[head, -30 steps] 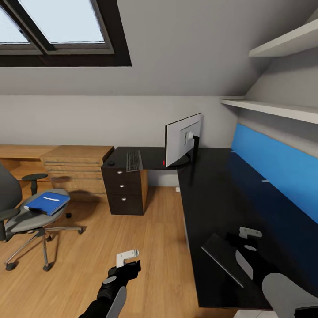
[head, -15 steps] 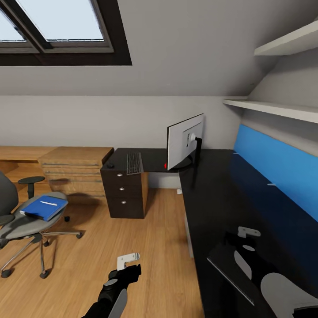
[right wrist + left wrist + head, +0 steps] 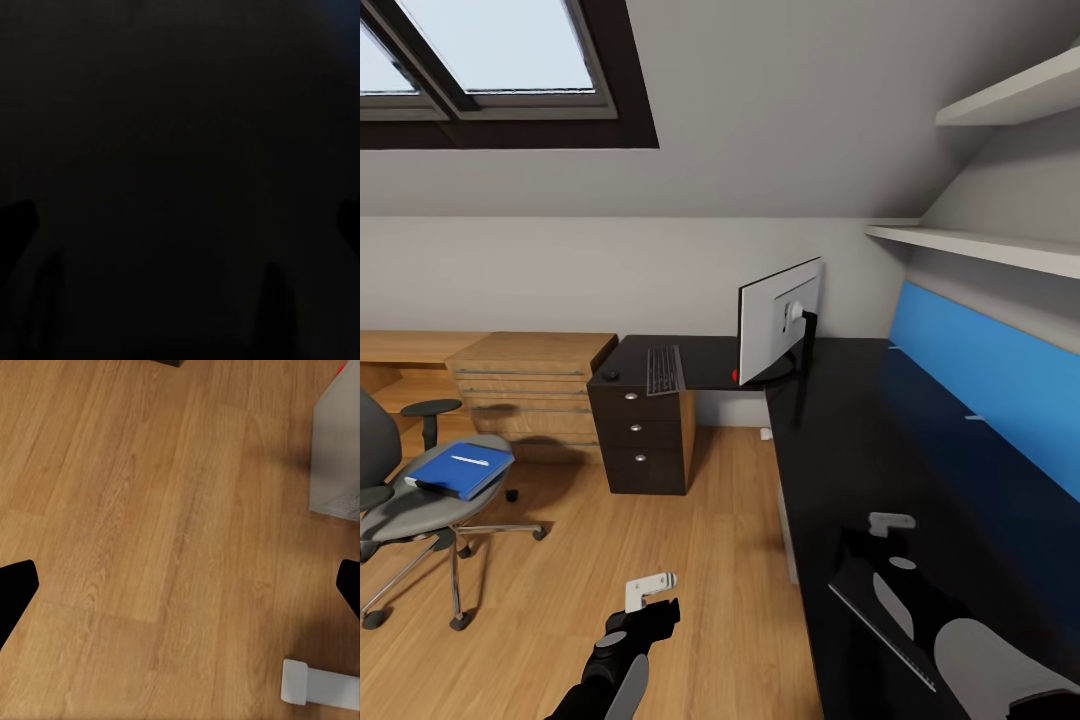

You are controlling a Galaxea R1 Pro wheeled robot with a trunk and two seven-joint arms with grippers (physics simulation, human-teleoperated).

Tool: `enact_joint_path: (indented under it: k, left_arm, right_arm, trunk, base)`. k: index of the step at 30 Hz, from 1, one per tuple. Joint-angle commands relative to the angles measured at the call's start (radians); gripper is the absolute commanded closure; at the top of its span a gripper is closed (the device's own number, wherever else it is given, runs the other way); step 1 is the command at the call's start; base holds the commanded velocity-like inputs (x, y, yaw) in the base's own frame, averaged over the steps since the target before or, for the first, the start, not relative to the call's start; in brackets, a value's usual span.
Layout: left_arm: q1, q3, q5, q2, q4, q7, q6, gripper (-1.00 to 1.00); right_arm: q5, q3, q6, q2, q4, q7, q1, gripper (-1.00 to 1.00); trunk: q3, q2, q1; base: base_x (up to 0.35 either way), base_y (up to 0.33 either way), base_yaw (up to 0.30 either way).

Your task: In the bedroom, organize the workspace by keeping the computer under the desk, ensuring the monitor is on the desk, placing the keyboard on the desk next to the monitor, placing the mouse on the desk next to the keyboard, moving the folder from the swivel chair onto the desk next to the mouse, stacking the notebook on top of the folder with the pen on top of the notebook, and positioning the swivel chair next to the desk.

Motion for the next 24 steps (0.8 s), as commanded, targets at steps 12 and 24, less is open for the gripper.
enact_joint_path:
  k: [12, 24]
  left_arm:
    - [-0.001, -0.001, 0.010, 0.001, -0.001, 0.009, 0.002, -1.00]
    - [-0.001, -0.001, 0.010, 0.000, -0.001, 0.009, 0.002, -1.00]
  right_arm:
    - [-0.008, 0.020, 0.033, 0.000, 0.002, 0.008, -0.001, -1.00]
    - [-0.008, 0.021, 0.112, 0.000, 0.002, 0.010, -0.001, -1.00]
  trunk:
    - [-0.001, -0.001, 0.000]
    - [-0.001, -0.001, 0.000]
  base:
    - [0.000, 0.000, 0.000]
    - [0.000, 0.000, 0.000]
